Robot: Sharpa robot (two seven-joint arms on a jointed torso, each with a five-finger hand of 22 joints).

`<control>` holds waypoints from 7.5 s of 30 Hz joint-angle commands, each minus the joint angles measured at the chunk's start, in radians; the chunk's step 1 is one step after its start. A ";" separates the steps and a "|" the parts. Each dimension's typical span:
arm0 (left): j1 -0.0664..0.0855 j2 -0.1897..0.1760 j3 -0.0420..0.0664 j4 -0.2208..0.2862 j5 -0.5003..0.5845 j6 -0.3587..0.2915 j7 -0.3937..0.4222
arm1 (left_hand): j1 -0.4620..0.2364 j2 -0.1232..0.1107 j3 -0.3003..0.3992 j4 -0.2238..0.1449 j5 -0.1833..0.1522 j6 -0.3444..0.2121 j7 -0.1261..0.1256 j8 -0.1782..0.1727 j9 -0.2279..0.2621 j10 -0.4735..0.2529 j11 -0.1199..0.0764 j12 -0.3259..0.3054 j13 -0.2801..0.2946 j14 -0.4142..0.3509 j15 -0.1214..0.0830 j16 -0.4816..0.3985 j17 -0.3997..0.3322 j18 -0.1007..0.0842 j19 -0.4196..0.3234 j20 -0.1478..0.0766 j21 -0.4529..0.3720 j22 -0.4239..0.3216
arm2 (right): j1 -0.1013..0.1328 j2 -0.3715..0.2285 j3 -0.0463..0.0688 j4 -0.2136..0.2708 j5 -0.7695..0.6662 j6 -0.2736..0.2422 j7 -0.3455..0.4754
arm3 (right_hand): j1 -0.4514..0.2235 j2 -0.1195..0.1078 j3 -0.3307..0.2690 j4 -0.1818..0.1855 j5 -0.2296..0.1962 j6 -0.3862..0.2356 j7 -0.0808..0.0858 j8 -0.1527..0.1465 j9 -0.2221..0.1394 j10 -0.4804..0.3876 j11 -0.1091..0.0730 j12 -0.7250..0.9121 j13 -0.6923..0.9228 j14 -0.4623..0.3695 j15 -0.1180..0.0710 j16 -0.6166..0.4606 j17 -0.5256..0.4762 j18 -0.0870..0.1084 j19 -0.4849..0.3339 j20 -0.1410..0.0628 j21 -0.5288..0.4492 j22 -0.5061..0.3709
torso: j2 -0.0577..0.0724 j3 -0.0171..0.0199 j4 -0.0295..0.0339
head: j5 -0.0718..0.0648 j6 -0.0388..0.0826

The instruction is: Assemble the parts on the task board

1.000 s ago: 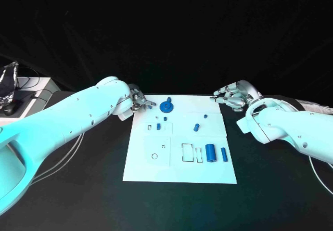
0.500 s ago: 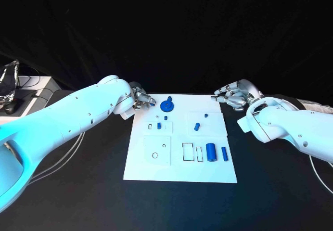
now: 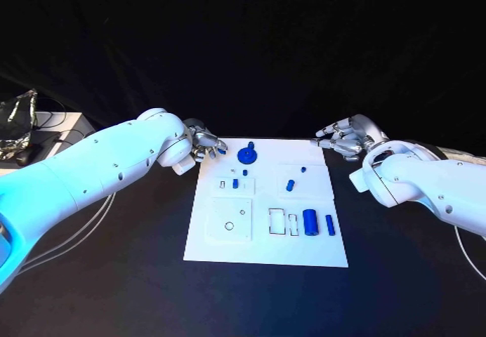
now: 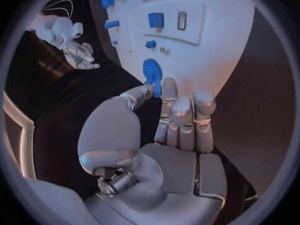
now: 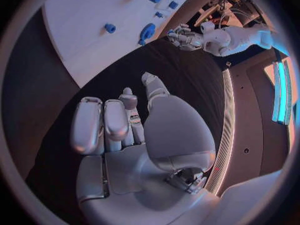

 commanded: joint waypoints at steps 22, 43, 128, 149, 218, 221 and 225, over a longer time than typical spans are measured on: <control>-0.060 -0.161 -0.054 0.319 -0.123 -0.106 -0.066 | 0.019 -0.015 0.148 -0.105 -0.009 0.012 -0.004 -0.015 0.033 0.015 -0.002 -0.006 0.021 0.012 -0.002 -0.018 0.028 -0.019 0.013 0.002 0.012 0.009 | -0.005 -0.005 0.000 -0.002 -0.001 0.007 0.019 | 0.000 0.013 0.000 -0.007 0.007 0.003 0.005 -0.007 -0.002 -0.009 0.000 -0.006 -0.002 0.000 -0.003 -0.004 -0.001 0.006 0.031 -0.004 -0.004 0.164 | -0.031 -0.0034 0.0160 | 0.010 -0.034; -0.090 -0.133 -0.085 0.309 -0.174 -0.096 -0.057 | 0.026 -0.021 0.150 -0.093 -0.011 0.012 -0.005 -0.011 0.036 0.015 -0.002 -0.002 0.023 0.013 -0.003 -0.017 0.033 -0.019 0.015 0.002 0.013 0.012 | -0.008 -0.004 0.000 0.002 -0.002 0.010 0.020 | -0.001 0.017 0.000 -0.010 0.008 0.003 0.005 -0.007 -0.003 -0.009 0.000 -0.006 -0.003 0.000 -0.003 -0.005 -0.002 0.007 0.031 -0.005 -0.005 0.164 | -0.024 -0.0035 0.0140 | 0.007 -0.046; -0.091 -0.104 -0.090 0.279 -0.259 0.010 -0.073 | 0.058 -0.033 0.145 -0.070 -0.015 0.012 -0.003 -0.013 0.031 0.011 -0.001 0.001 0.026 0.015 -0.001 -0.011 0.044 -0.020 0.017 0.003 0.015 0.019 | -0.008 -0.014 0.000 0.004 -0.003 0.010 0.020 | -0.003 0.021 -0.002 -0.013 0.010 0.005 0.005 -0.007 -0.003 -0.007 0.000 -0.003 -0.001 0.000 -0.004 -0.004 -0.002 0.007 0.031 -0.005 -0.005 0.164 | -0.024 -0.0051 0.0136 | 0.005 -0.069; -0.091 -0.107 -0.090 0.283 -0.258 0.020 -0.073 | 0.069 -0.038 0.142 -0.063 -0.014 0.016 -0.002 -0.016 0.027 0.012 -0.001 0.000 0.025 0.014 0.000 -0.009 0.048 -0.020 0.015 0.004 0.014 0.021 | -0.008 -0.013 0.000 0.003 -0.004 0.011 0.019 | -0.003 0.021 -0.002 -0.013 0.010 0.005 0.005 -0.007 -0.003 -0.007 0.000 -0.003 -0.001 0.000 -0.004 -0.004 -0.002 0.007 0.031 -0.005 -0.005 0.164 | -0.023 -0.0054 0.0140 | 0.004 -0.072; -0.091 -0.092 -0.090 0.241 -0.233 0.052 -0.096 | 0.047 -0.003 0.101 -0.049 -0.018 0.018 -0.012 -0.004 0.036 0.012 -0.003 0.004 0.020 0.013 -0.002 -0.009 0.050 -0.026 0.018 0.002 -0.001 0.031 | -0.009 -0.016 0.000 0.002 -0.004 0.004 0.029 | 0.001 0.024 -0.001 -0.019 0.009 0.009 0.003 -0.006 -0.003 -0.005 -0.001 -0.002 0.001 0.001 -0.005 -0.003 -0.002 0.006 0.031 -0.006 -0.002 0.165 | -0.024 -0.0055 0.0139 | 0.003 -0.082; -0.091 -0.094 -0.090 0.243 -0.234 0.056 -0.097 | 0.046 -0.004 0.105 -0.053 -0.018 0.019 -0.012 -0.004 0.036 0.013 -0.003 0.004 0.020 0.013 -0.002 -0.008 0.051 -0.026 0.019 0.001 0.000 0.032 | -0.009 -0.016 0.000 0.002 -0.004 0.005 0.029 | 0.001 0.024 -0.001 -0.019 0.009 0.009 0.003 -0.006 -0.003 -0.005 -0.001 -0.002 0.001 0.001 -0.005 -0.003 -0.002 0.006 0.031 -0.006 -0.002 0.165 | -0.024 -0.0055 0.0134 | 0.004 -0.082; -0.091 -0.096 -0.090 0.245 -0.236 0.064 -0.098 | 0.049 -0.007 0.109 -0.056 -0.017 0.020 -0.012 -0.005 0.035 0.014 -0.004 0.004 0.020 0.014 -0.002 -0.006 0.054 -0.026 0.019 0.002 0.000 0.032 | -0.010 -0.016 0.000 0.002 -0.004 0.006 0.029 | 0.001 0.024 -0.001 -0.019 0.009 0.009 0.003 -0.006 -0.003 -0.005 -0.001 -0.002 0.001 0.001 -0.005 -0.003 -0.002 0.006 0.031 -0.006 -0.002 0.165 | -0.024 -0.0052 0.0134 | 0.005 -0.082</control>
